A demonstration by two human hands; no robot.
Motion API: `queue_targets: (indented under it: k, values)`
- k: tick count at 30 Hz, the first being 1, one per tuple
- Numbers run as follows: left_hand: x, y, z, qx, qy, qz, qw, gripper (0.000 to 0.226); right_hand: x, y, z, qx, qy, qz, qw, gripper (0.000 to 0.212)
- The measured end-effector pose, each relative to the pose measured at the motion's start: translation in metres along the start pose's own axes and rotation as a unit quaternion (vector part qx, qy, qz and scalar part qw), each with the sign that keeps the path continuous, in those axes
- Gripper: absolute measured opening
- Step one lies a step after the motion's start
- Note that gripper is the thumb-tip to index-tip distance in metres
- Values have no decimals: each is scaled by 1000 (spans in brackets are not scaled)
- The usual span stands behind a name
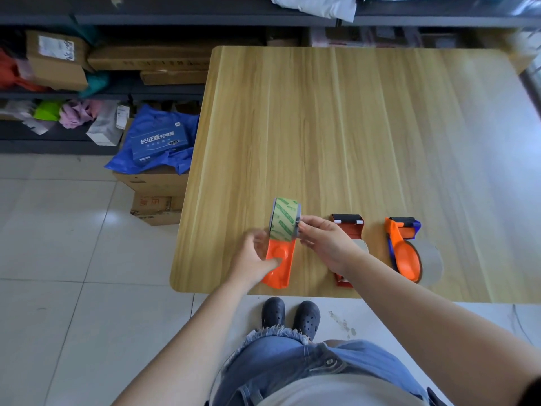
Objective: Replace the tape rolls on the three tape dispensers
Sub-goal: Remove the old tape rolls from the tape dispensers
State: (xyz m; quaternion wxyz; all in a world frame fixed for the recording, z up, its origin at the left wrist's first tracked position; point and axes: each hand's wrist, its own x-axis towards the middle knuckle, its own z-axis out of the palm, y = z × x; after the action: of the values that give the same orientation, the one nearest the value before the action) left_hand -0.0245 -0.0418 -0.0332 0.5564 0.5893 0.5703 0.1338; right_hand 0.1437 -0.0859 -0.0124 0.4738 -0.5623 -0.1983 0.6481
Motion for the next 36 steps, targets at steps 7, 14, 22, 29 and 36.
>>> queue_targets:
  k: [7,14,22,29,36]
  values:
    - [8,47,-38,248,-106,166,949,111,-2,10,-1,-5,-32,10,999,16]
    - [16,48,-26,297,-135,208,922,89,-5,22,-4,71,-71,17,995,20]
    - [5,53,-25,371,-141,223,890,89,-3,45,-6,137,-130,41,981,54]
    - [3,42,-19,445,-104,257,851,94,-8,38,-5,120,-86,76,986,35]
    - [-5,29,-10,472,-56,290,831,91,-15,36,-3,95,46,48,993,55]
